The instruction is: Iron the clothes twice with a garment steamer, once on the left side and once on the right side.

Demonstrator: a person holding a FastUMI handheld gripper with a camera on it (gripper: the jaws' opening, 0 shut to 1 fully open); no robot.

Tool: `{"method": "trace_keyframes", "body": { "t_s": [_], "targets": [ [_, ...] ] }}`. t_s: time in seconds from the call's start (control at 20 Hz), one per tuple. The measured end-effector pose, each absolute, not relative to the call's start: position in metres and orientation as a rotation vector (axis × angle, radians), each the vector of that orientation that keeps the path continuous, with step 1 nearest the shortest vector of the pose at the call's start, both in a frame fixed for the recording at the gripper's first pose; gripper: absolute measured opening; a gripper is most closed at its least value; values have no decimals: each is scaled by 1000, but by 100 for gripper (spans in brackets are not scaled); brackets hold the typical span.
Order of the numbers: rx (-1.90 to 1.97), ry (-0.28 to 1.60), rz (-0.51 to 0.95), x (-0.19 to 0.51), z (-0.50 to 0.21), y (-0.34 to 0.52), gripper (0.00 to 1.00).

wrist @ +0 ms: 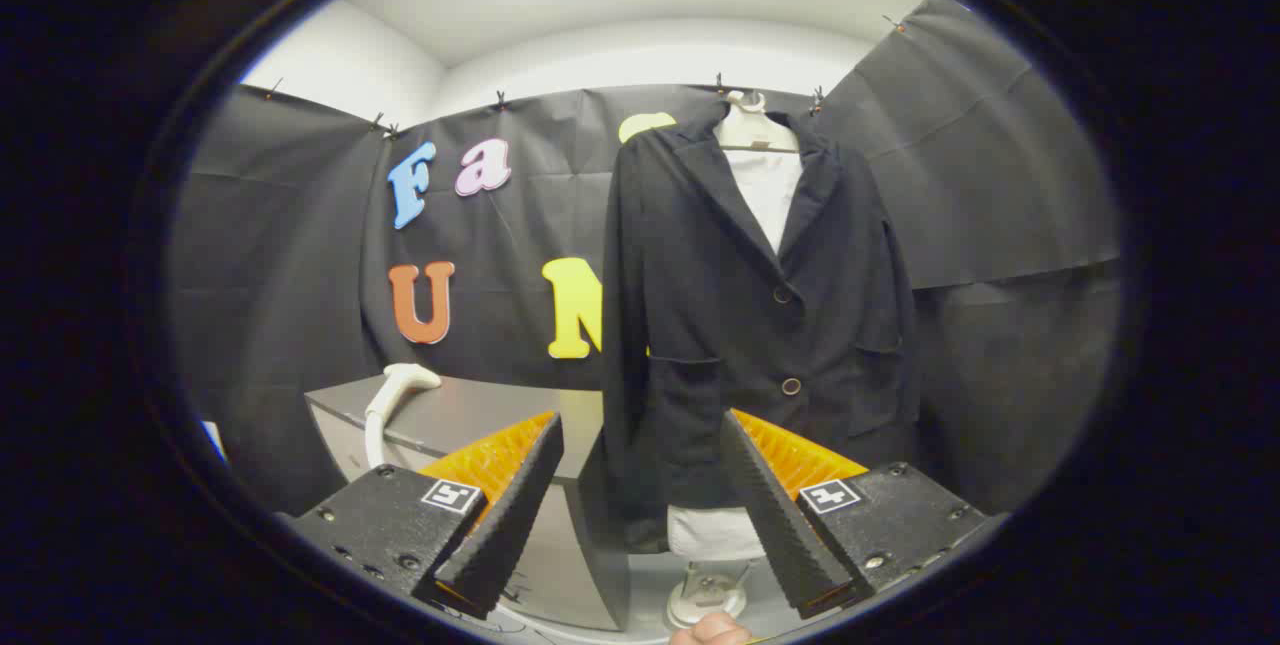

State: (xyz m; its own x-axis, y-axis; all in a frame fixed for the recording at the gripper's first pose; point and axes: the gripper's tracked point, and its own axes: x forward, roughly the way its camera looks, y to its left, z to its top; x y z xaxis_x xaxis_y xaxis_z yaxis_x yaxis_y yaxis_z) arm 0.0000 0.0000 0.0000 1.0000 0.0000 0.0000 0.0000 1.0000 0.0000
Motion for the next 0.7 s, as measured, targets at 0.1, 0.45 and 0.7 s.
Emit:
{"method": "trace_keyframes", "body": {
  "t_s": [0.1, 0.45, 0.7],
  "targets": [
    [7, 0, 13, -3, 3, 1, 100],
    [32, 21, 45, -11, 7, 7, 100],
    [28, 47, 93, -7, 11, 33, 100]
  ]
}}
